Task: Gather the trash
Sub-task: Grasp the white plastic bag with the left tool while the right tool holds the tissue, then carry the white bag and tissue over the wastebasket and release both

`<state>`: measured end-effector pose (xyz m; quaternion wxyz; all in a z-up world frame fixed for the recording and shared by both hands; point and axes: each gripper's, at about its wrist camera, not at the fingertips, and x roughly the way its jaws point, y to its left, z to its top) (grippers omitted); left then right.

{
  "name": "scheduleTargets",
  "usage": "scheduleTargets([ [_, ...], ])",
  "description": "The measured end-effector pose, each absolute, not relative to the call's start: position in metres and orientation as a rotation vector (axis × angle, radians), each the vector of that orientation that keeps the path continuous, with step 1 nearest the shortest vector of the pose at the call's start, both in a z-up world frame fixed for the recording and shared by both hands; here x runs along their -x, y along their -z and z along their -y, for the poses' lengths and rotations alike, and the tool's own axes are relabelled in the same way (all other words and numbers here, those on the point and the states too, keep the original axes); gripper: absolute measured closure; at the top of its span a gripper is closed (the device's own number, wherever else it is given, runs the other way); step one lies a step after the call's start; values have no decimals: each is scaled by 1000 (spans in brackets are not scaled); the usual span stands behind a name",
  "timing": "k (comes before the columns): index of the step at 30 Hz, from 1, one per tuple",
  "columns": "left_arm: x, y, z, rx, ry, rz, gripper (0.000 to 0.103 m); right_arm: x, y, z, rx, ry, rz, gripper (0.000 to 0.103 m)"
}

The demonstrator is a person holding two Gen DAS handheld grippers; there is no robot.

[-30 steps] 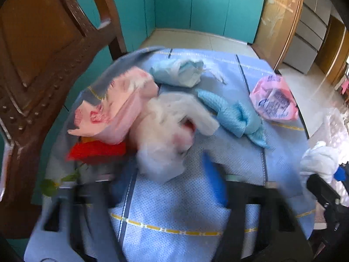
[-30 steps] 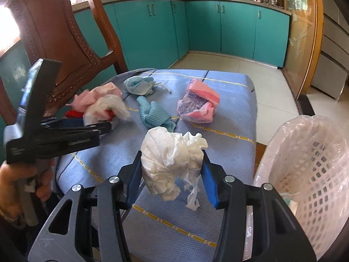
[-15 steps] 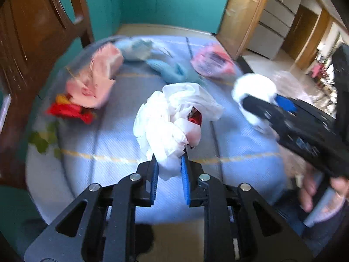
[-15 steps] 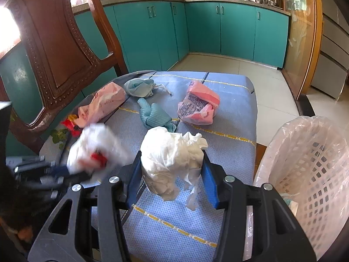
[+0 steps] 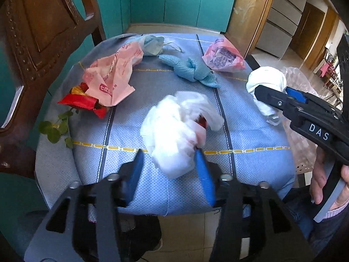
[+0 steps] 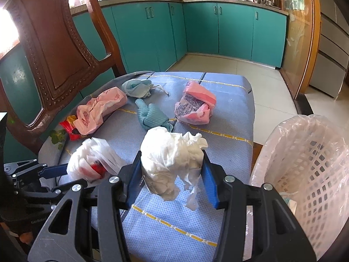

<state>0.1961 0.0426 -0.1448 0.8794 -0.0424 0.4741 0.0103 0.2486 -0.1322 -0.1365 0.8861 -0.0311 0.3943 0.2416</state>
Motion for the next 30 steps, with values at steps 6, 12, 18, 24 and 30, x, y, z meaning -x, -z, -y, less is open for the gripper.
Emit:
scheduleTargets([
  [6,-190,138,-40,51,-12,-943,18,-248,136,134,65,-502,-819,53],
  [12,-199,139,-33,-5,-51,-926,13,-248,136,134,65,-502,-820,53],
  [18,-208,140,-12,-114,-46,-897,13,-248,137,135,63,-493,-816,53],
  [24,-214,151,-3,-126,-18,-916,17,-248,137,135,60,-497,-819,52],
  [30,-220,167,-8,-124,-36,-974,26,-248,137,135,60,-494,-822,52],
])
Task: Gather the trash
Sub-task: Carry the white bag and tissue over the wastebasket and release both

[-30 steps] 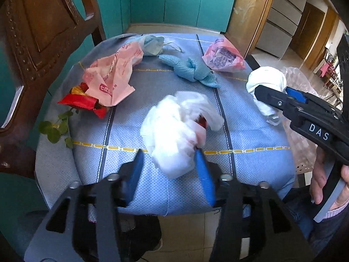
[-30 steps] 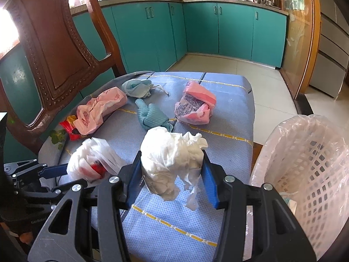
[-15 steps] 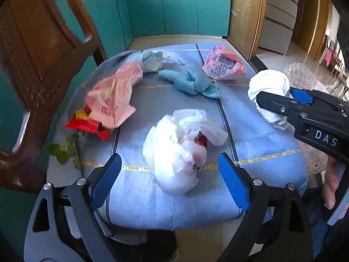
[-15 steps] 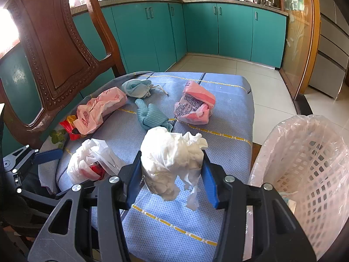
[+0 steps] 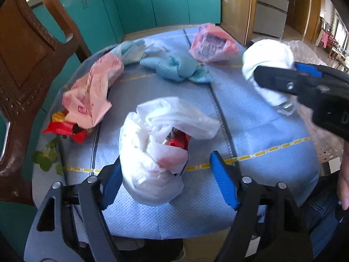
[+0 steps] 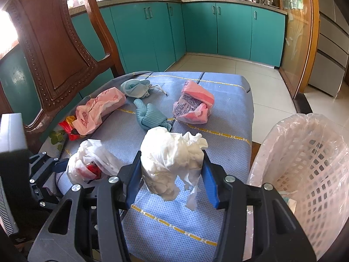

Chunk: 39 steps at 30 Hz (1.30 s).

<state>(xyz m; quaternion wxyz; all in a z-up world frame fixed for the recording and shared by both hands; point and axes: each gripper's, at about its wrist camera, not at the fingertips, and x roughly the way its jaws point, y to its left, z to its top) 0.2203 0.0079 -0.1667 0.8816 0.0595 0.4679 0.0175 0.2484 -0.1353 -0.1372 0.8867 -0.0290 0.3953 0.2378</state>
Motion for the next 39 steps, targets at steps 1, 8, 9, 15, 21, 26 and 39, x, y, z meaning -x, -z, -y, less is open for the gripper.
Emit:
scheduleTargets([
  [1,-220,168,-9,-121,-37,-976,26,-248,137,135,61,-494,-822,52],
  [8,-221,173,-18,-89,-62,-982,50,-248,138,134,70,-492,-821,52],
  [9,-221,173,-20,-82,-68,-982,56,-248,138,133,72,-491,-820,52],
  [15,-214,161,-31,-3,-72,-929,66,-244,136,132,86,-501,-800,52],
  [21,-207,145,-23,-24,-61,-876,66,-240,133,131,89,-509,-782,52],
  [26,-207,146,-21,-17,-66,-888,66,-241,133,131,87,-505,-784,52],
  [39,-204,140,-25,-13,-87,-870,66,-230,112,149,28,-505,-684,52],
])
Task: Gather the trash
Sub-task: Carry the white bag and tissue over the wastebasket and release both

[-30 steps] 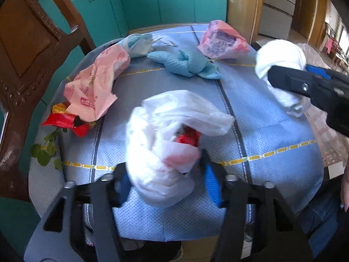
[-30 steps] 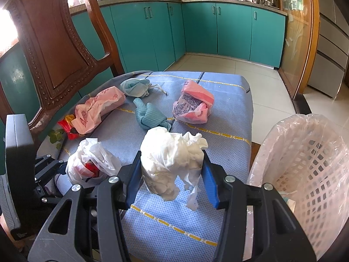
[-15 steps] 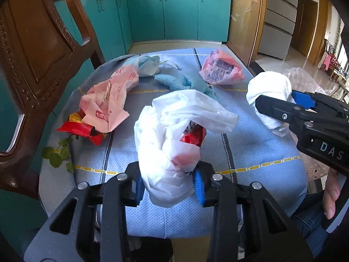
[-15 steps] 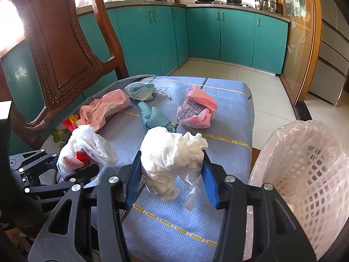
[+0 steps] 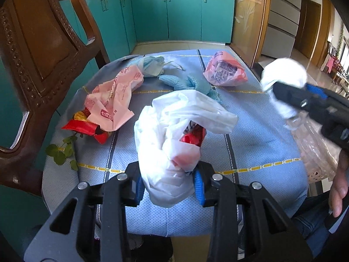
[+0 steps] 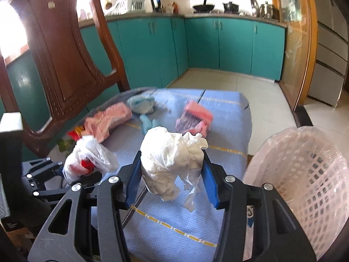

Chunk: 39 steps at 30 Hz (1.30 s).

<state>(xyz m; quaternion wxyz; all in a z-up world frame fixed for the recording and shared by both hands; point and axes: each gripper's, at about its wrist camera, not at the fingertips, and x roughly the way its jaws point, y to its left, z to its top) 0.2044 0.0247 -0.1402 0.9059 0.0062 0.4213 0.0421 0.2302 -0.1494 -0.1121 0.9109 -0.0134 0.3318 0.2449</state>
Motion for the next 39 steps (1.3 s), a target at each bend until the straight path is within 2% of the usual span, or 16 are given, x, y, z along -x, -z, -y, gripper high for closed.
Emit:
scheduleTargets([
  [3,-204,131,-25,2,-84,-853,66,-215,94,184,-72,-455,-551,52],
  [7,-204,118,-19,9,-58,-819,66,-201,82,227,-85,-328,-467,52],
  [11,-211,112,5,-5,15,-813,66,-207,92,273,-179,-200,-527,52],
  [15,-218,108,41,-14,107,-811,66,-225,121,310,-258,-103,-707,52],
  [18,-222,103,72,-39,180,-801,66,-227,136,331,-330,-22,-771,41],
  [20,-224,99,93,-47,234,-792,66,-222,134,353,-433,27,-740,30],
  [22,-227,96,113,-55,284,-789,66,-214,130,372,-541,52,-681,24],
  [27,-230,96,163,-94,413,-797,64,-197,122,395,-646,101,-565,23],
  [28,-230,97,171,-103,433,-802,60,-195,120,398,-649,114,-547,23],
  [30,-228,104,187,-144,466,-818,39,-190,118,402,-653,134,-521,21],
  [32,-221,105,193,-176,465,-791,27,-193,121,402,-649,123,-543,19],
  [36,-216,107,178,-194,370,-770,24,-201,121,389,-611,73,-571,19],
  [39,-219,109,138,-141,253,-767,24,-200,114,378,-561,55,-557,19],
])
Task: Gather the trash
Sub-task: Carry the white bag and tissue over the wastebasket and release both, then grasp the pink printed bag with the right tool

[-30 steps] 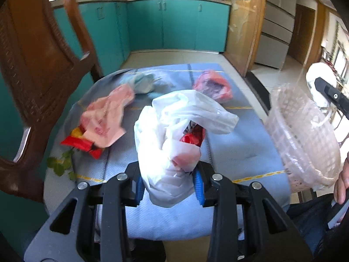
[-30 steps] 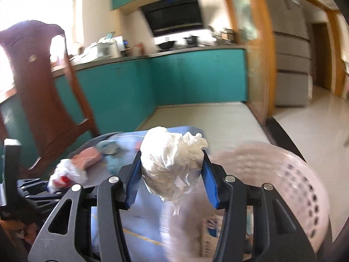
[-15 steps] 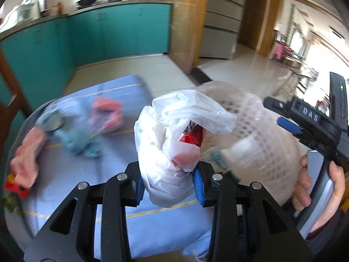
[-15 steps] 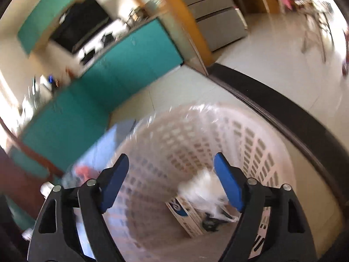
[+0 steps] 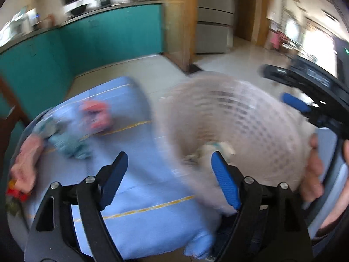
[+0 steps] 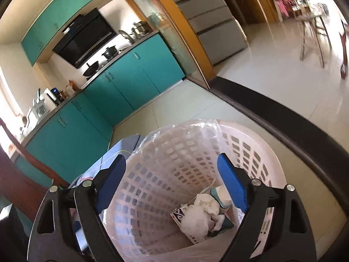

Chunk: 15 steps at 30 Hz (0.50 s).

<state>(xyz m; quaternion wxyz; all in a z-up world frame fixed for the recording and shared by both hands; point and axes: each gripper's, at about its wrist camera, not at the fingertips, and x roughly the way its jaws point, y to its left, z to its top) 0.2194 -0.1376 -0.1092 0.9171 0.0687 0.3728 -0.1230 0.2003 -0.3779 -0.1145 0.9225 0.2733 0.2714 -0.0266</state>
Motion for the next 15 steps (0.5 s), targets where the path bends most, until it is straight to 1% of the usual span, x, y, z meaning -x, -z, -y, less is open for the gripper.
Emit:
scheduleTargets([
  [1,-218,111,118,-136,176,-758,24,-202,114,375,-552,42,-557,19],
  [3,-216,116,90,-153,54,-753,28,-205,113,365,-521,8,-563,19],
  [4,-216,120,73,-161,-10,-757,34,-206,112,361,-507,-3,-566,19],
  [6,-217,130,32,-141,-133,-795,39,-208,111,346,-456,-33,-571,19],
  [8,-217,139,-11,-58,-216,-852,43,-208,108,329,-394,-54,-564,19],
  [12,-209,145,-57,52,-272,-889,43,-224,101,274,-287,-185,-590,19],
  [15,-205,143,-58,31,-265,-896,43,-260,98,226,-277,-260,-698,19],
])
